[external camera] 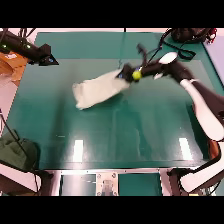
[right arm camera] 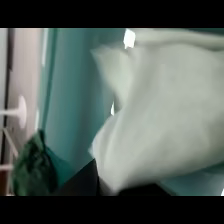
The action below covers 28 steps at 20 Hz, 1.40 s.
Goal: Fold the shirts.
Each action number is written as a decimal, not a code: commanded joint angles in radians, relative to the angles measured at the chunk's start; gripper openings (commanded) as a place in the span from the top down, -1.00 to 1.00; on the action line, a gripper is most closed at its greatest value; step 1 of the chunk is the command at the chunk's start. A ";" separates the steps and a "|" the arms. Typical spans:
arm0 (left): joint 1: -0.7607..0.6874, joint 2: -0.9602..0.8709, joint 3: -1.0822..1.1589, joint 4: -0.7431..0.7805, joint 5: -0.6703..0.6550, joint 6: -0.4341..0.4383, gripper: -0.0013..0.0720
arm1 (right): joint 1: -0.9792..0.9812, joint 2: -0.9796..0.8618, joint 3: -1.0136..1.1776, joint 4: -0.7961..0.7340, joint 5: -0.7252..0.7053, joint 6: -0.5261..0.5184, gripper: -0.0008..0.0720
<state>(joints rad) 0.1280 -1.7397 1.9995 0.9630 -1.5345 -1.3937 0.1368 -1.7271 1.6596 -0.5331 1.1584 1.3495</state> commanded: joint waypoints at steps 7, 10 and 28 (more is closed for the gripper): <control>0.000 0.000 0.000 -0.001 -0.004 0.000 0.91 | -0.555 0.103 0.369 -0.121 0.027 0.265 0.91; 0.000 0.000 0.000 -0.001 -0.002 0.000 0.91 | -0.752 0.105 0.369 -0.197 0.101 0.266 0.91; 0.000 0.000 0.000 -0.002 -0.105 -0.003 0.91 | -1.036 0.290 0.317 -1.095 0.683 0.424 0.91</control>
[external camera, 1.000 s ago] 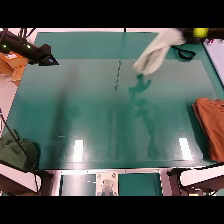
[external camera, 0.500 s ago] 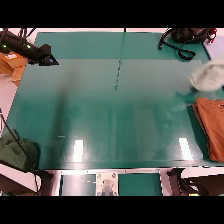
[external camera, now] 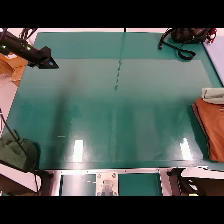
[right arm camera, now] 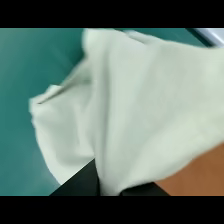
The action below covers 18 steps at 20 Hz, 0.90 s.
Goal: Fold the shirts.
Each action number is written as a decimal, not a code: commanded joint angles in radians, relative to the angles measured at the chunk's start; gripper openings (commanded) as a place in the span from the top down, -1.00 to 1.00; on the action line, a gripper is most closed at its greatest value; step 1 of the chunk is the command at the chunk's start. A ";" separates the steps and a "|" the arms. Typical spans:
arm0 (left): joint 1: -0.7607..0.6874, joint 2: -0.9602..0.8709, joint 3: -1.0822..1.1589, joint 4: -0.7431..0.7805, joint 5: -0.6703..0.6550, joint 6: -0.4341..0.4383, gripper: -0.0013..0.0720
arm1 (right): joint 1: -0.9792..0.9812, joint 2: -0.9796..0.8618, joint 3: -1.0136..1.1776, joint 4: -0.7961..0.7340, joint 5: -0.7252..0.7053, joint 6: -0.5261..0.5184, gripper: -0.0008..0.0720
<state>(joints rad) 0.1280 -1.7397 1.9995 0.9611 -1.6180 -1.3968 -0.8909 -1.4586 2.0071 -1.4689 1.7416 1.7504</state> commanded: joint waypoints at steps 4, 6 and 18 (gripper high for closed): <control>0.000 0.000 0.000 0.000 -0.024 0.000 0.91 | -0.008 0.047 -0.253 -0.229 0.098 0.023 0.91; 0.000 0.000 0.000 0.000 -0.024 0.000 0.91 | -0.009 0.060 -0.400 -0.336 0.099 0.025 0.91; -0.007 0.003 0.014 -0.005 -0.011 0.002 0.91 | 0.072 0.016 -0.573 -0.430 -0.002 0.082 -0.51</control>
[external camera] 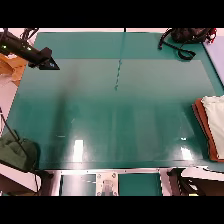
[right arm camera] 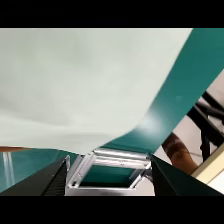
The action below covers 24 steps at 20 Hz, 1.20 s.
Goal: Fold the shirts.
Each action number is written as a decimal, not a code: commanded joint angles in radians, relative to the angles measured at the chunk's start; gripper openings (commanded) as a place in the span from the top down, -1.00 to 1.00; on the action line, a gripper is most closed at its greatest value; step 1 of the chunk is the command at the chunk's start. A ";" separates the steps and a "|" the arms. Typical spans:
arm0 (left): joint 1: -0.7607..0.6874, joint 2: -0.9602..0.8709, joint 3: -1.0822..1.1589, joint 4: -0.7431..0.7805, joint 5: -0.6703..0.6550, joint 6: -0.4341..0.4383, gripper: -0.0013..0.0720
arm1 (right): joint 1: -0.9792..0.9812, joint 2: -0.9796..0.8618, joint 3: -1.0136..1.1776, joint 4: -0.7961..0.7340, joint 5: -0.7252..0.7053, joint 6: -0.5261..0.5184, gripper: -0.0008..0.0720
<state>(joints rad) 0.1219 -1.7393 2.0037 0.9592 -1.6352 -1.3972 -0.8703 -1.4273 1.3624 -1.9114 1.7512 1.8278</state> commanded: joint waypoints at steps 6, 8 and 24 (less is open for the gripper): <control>-0.006 0.083 0.048 0.009 0.057 -0.009 0.92 | 0.345 -0.014 0.269 0.316 -0.128 0.001 0.92; -0.016 0.150 -0.019 0.047 0.068 -0.018 0.92 | 0.451 -0.010 0.240 0.440 -0.162 -0.032 0.92; -0.152 0.770 -1.021 0.198 0.232 -0.145 0.91 | 0.962 0.339 -0.483 0.596 -0.480 -0.137 0.92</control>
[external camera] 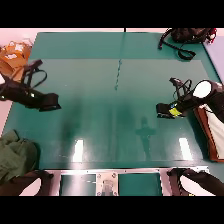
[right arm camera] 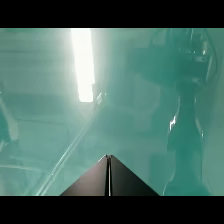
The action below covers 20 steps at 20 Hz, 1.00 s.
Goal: Fold the shirts.
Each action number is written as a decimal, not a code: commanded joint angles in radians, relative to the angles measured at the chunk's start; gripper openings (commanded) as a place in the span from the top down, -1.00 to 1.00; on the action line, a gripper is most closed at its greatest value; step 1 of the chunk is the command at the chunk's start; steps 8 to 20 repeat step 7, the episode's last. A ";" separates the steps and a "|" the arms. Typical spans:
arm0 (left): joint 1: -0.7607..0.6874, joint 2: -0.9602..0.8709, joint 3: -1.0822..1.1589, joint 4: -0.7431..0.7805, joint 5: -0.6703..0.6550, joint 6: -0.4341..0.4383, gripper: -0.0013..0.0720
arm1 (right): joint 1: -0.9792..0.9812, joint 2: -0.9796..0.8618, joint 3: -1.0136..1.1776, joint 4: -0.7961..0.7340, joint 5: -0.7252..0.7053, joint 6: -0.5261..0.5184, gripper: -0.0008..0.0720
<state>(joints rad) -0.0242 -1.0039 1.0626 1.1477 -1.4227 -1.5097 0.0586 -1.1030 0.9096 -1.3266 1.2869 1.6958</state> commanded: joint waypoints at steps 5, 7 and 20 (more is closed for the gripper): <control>-0.006 0.035 -0.080 0.023 0.027 -0.026 0.91 | 0.032 0.014 -0.031 0.010 -0.016 -0.006 0.91; -0.006 0.034 -0.080 0.025 0.027 -0.026 0.91 | 0.032 0.014 -0.031 0.010 -0.016 -0.005 0.92; -0.006 0.034 -0.080 0.025 0.027 -0.026 0.91 | 0.032 0.014 -0.031 0.010 -0.016 -0.005 0.92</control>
